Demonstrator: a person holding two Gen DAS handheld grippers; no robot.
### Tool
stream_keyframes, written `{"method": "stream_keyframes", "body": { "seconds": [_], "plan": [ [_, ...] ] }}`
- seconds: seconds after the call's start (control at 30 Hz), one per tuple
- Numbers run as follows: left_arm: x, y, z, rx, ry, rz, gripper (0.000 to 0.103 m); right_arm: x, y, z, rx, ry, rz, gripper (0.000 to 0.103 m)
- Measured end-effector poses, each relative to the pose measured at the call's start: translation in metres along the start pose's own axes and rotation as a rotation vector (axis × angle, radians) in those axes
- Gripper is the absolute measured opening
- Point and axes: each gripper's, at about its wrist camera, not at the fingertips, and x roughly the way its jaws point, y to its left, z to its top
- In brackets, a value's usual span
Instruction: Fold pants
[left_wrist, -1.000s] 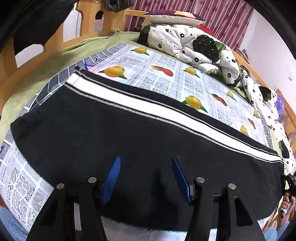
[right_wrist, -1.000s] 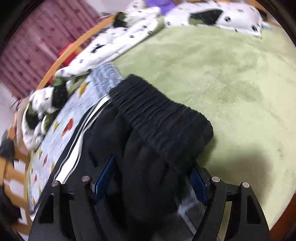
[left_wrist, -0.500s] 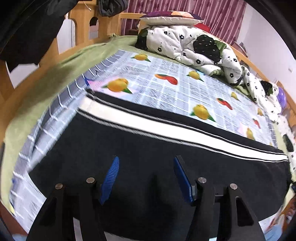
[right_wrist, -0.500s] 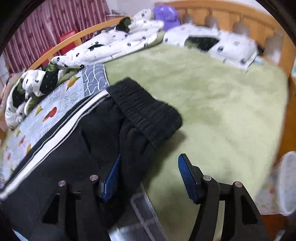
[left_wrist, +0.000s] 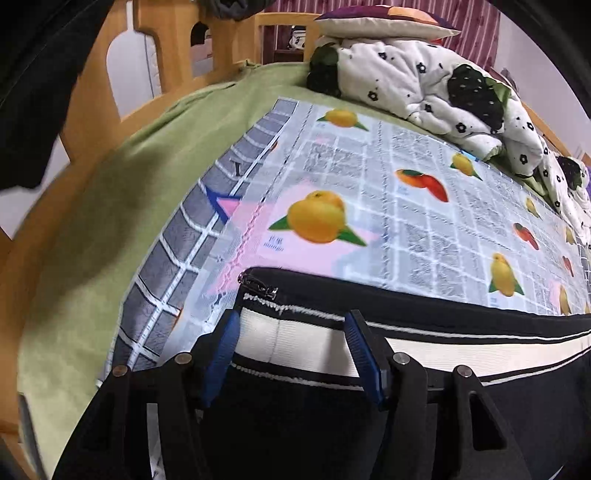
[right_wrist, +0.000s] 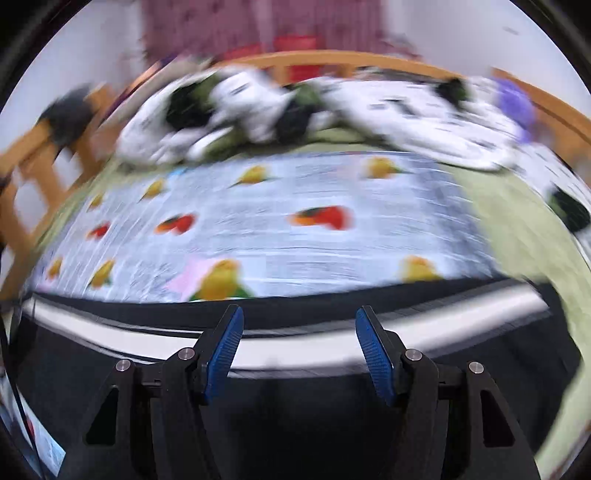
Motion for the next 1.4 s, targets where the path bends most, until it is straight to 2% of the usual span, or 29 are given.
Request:
{"method": "stream_keyframes", "body": {
  "seconds": [0.1, 0.13, 0.27, 0.33, 0.4, 0.43, 0.47, 0.53, 0.57, 0.6, 0.67, 0.7, 0.83, 0.97, 1.03, 1.07, 1.1, 1.17, 1.27, 1.33, 1.37, 1.4],
  "plan": [
    [0.003, 0.005, 0.001, 0.008, -0.003, 0.009, 0.037, 0.025, 0.031, 0.006, -0.124, 0.007, 0.118, 0.062],
    [0.002, 0.009, 0.003, -0.003, -0.012, 0.006, 0.03, 0.035, 0.04, 0.007, -0.163, 0.015, 0.132, 0.062],
    [0.004, 0.031, 0.006, -0.108, -0.007, -0.11, 0.028, 0.073, 0.056, -0.001, -0.248, 0.114, 0.121, 0.062],
    [0.007, 0.034, 0.007, -0.123, 0.002, -0.132, 0.028, 0.092, 0.058, -0.008, -0.28, 0.167, 0.104, 0.062],
    [0.01, 0.034, 0.007, -0.123, 0.019, -0.149, 0.036, 0.101, 0.057, -0.015, -0.303, 0.162, 0.104, 0.062],
    [0.012, 0.033, 0.008, -0.115, 0.028, -0.159, 0.054, 0.102, 0.058, -0.016, -0.312, 0.149, 0.106, 0.062],
    [0.015, 0.03, 0.007, -0.101, 0.034, -0.163, 0.061, 0.101, 0.057, -0.016, -0.314, 0.148, 0.111, 0.06],
    [0.018, 0.026, 0.006, -0.085, 0.026, -0.12, 0.06, 0.103, 0.057, -0.014, -0.316, 0.159, 0.14, 0.043],
    [0.019, 0.022, 0.005, -0.074, 0.02, -0.096, 0.054, 0.102, 0.058, -0.014, -0.321, 0.159, 0.153, 0.02],
    [0.018, 0.019, 0.004, -0.069, 0.013, -0.072, 0.05, 0.101, 0.06, -0.015, -0.329, 0.158, 0.155, 0.004],
    [0.011, 0.017, 0.004, -0.05, -0.014, -0.04, 0.03, 0.096, 0.069, -0.015, -0.375, 0.134, 0.106, 0.004],
    [0.006, 0.018, 0.005, -0.039, -0.03, -0.049, 0.029, 0.093, 0.073, -0.016, -0.397, 0.124, 0.089, 0.003],
    [-0.005, 0.022, 0.005, -0.035, -0.064, -0.068, 0.027, 0.086, 0.07, -0.012, -0.394, 0.1, 0.098, 0.004],
    [0.001, 0.022, 0.003, -0.033, -0.043, -0.058, 0.027, 0.087, 0.064, -0.01, -0.372, 0.093, 0.112, 0.004],
    [0.003, 0.023, 0.003, -0.038, -0.031, -0.063, 0.028, 0.091, 0.064, -0.009, -0.371, 0.114, 0.137, 0.011],
    [0.004, 0.023, 0.004, -0.039, -0.026, -0.069, 0.029, 0.093, 0.064, -0.01, -0.374, 0.115, 0.147, 0.023],
    [0.004, 0.023, 0.004, -0.043, -0.019, -0.075, 0.03, 0.095, 0.065, -0.01, -0.388, 0.114, 0.15, 0.04],
    [0.004, 0.026, 0.005, -0.061, -0.012, -0.092, 0.034, 0.098, 0.067, -0.01, -0.4, 0.115, 0.142, 0.056],
    [0.008, 0.032, 0.007, -0.109, -0.004, -0.107, 0.035, 0.108, 0.067, -0.009, -0.402, 0.133, 0.146, 0.056],
    [0.01, 0.034, 0.006, -0.131, -0.004, -0.111, 0.035, 0.11, 0.066, -0.008, -0.394, 0.141, 0.172, 0.042],
    [0.01, 0.034, 0.006, -0.139, -0.01, -0.113, 0.035, 0.109, 0.067, -0.008, -0.404, 0.145, 0.176, 0.015],
    [0.009, 0.034, 0.005, -0.139, -0.015, -0.112, 0.035, 0.108, 0.07, -0.008, -0.418, 0.156, 0.179, 0.006]
  ]
}}
